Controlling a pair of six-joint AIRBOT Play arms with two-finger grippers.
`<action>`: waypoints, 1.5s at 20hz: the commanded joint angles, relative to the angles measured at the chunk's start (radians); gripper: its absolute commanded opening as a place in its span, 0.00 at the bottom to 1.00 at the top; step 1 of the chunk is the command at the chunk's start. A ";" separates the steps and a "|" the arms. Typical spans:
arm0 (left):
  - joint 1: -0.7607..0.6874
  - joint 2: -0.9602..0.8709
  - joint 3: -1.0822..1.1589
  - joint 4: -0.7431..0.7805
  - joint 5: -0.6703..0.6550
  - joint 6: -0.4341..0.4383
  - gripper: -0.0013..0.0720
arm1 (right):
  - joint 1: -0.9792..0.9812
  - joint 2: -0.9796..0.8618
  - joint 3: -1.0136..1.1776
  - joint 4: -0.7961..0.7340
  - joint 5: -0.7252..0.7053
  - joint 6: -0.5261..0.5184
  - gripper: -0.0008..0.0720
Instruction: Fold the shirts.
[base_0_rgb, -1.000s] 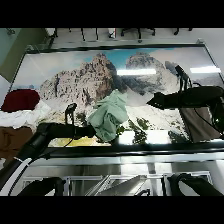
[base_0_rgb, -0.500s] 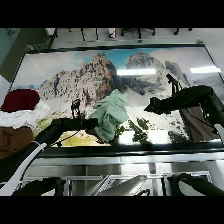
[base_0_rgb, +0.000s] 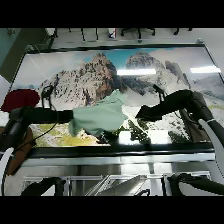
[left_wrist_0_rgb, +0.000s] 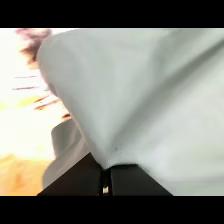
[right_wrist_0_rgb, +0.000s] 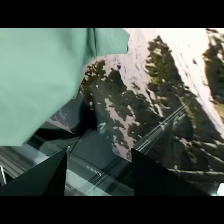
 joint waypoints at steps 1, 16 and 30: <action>0.186 0.130 -0.103 0.051 0.093 0.064 0.04 | 0.110 -0.076 -0.014 0.000 0.101 -0.011 0.61; 0.327 0.076 -0.243 0.045 0.048 0.141 0.04 | 0.317 -0.312 0.061 0.135 0.441 0.006 0.61; 0.328 0.426 0.318 0.052 0.127 0.049 0.04 | 0.054 0.125 0.527 0.142 -0.014 -0.007 0.03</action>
